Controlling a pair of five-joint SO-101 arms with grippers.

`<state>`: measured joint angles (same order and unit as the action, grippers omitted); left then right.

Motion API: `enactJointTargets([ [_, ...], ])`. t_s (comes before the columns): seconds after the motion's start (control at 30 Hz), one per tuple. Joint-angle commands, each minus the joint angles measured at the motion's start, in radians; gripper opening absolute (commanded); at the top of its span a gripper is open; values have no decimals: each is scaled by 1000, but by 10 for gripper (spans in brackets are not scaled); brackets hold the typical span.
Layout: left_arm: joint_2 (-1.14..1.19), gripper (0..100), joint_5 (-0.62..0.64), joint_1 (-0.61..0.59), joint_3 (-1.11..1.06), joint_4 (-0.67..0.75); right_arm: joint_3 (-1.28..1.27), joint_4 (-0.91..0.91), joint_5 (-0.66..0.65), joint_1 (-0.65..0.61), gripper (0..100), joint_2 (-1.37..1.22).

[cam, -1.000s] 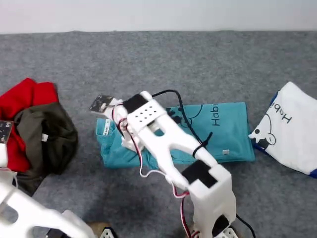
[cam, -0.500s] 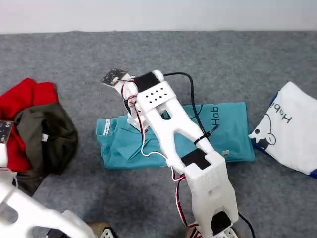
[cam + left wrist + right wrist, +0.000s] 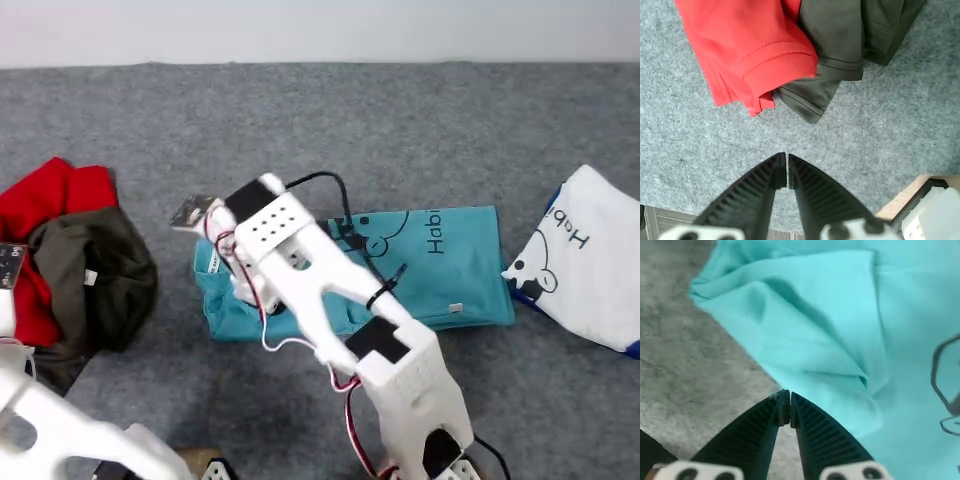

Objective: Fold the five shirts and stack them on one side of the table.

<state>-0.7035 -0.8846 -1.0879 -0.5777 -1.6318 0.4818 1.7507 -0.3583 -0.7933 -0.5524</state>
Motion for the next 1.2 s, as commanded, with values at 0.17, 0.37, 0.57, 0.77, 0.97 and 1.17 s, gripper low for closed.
enactJointTargets([
  [0.17,-21,18,-11,0,7,14,51,-213,3,41,9,-76],
  [0.37,-21,18,-11,0,7,14,153,-262,9,143,9,-110],
  [0.57,-21,18,-11,0,-1,14,256,-5,8,127,9,-73],
  [0.77,-21,18,-11,-3,-15,14,201,47,11,165,9,-51],
  [0.97,-23,18,-11,-6,-7,14,92,47,61,343,10,64],
  [1.17,-23,18,-11,-3,-15,14,-35,42,25,588,65,134],
])
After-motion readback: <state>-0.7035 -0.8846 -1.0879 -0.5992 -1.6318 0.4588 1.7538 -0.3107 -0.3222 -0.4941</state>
